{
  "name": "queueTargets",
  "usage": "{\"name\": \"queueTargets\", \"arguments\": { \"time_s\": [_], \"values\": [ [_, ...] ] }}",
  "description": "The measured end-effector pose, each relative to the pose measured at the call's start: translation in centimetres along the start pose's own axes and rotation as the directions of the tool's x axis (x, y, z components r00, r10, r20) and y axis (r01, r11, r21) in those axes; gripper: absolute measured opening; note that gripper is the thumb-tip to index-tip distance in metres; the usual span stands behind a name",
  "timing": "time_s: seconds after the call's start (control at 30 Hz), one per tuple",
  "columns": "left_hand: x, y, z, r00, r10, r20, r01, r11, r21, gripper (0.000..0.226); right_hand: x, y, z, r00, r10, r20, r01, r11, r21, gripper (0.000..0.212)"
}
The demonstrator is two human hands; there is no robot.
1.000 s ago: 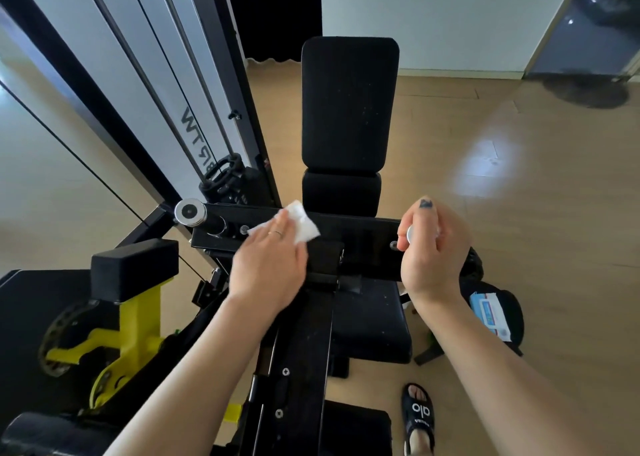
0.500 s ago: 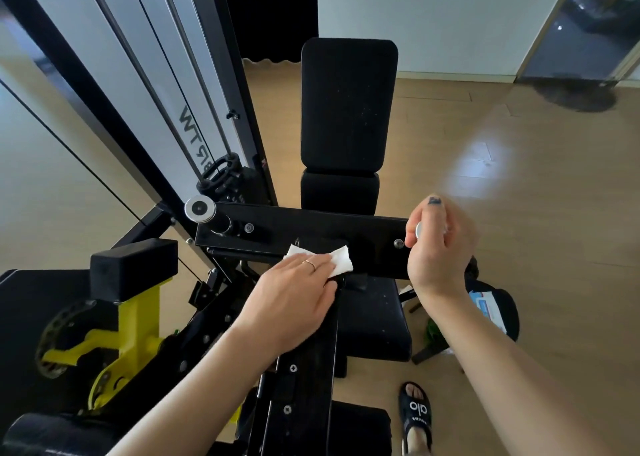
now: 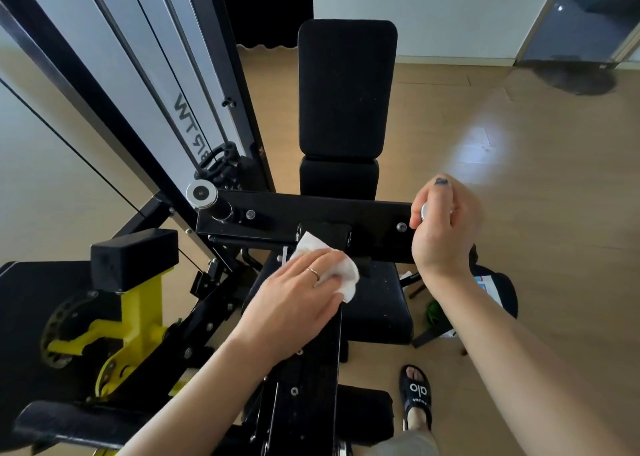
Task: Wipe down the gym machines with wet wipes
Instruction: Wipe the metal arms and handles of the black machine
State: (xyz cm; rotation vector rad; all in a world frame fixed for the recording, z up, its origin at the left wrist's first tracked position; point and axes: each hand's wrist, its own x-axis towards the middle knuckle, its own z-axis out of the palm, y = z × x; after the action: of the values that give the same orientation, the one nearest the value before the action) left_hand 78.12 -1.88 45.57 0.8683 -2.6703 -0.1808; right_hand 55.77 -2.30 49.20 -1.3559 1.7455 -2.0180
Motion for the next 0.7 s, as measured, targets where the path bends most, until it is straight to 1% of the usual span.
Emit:
{"name": "queueTargets", "arguments": {
  "time_s": [0.07, 0.1, 0.17, 0.3, 0.4, 0.47, 0.53, 0.7],
  "values": [
    [-0.4, -1.0, -0.3, 0.998, -0.066, -0.02, 0.066, 0.998, -0.014, 0.028, 0.0, -0.2, 0.0, 1.0, 0.001, 0.005, -0.001, 1.0, -0.001, 0.044],
    [-0.3, -1.3, -0.4, 0.996, -0.083, -0.03, 0.083, 0.997, 0.004, 0.025, 0.1, -0.2, 0.0, 1.0, 0.0, 0.001, 0.0, 1.0, -0.003, 0.044],
    [0.4, -1.2, 0.0, 0.997, -0.061, -0.035, 0.063, 0.997, 0.049, 0.01, 0.1, -0.3, 0.1, 1.0, 0.006, -0.007, -0.006, 1.0, -0.003, 0.044],
    [2.6, 0.0, 0.4, 1.0, -0.021, -0.002, 0.021, 0.999, 0.024, 0.03, 0.1, -0.4, 0.0, 1.0, 0.015, 0.003, -0.015, 1.0, -0.003, 0.045],
    [2.4, -1.4, -0.3, 1.0, 0.012, -0.003, -0.012, 0.993, 0.119, 0.036, 0.1, -0.5, -0.1, 1.0, 0.017, 0.021, -0.017, 1.0, -0.004, 0.042],
    [1.7, -2.9, -1.0, 1.0, 0.013, -0.019, -0.009, 0.987, 0.162, 0.038, 0.2, -0.7, -0.1, 0.999, 0.02, 0.027, -0.019, 1.0, -0.008, 0.041],
    [1.6, -3.6, -1.2, 1.0, 0.027, -0.01, -0.025, 0.986, 0.163, 0.037, 0.2, -0.7, 0.0, 1.0, 0.019, 0.016, -0.019, 1.0, -0.015, 0.04],
    [4.2, 0.1, 0.9, 0.995, 0.101, -0.022, -0.098, 0.988, 0.123, 0.037, 0.2, -0.6, 0.0, 1.0, 0.023, 0.011, -0.022, 0.999, -0.038, 0.039]
  ]
}}
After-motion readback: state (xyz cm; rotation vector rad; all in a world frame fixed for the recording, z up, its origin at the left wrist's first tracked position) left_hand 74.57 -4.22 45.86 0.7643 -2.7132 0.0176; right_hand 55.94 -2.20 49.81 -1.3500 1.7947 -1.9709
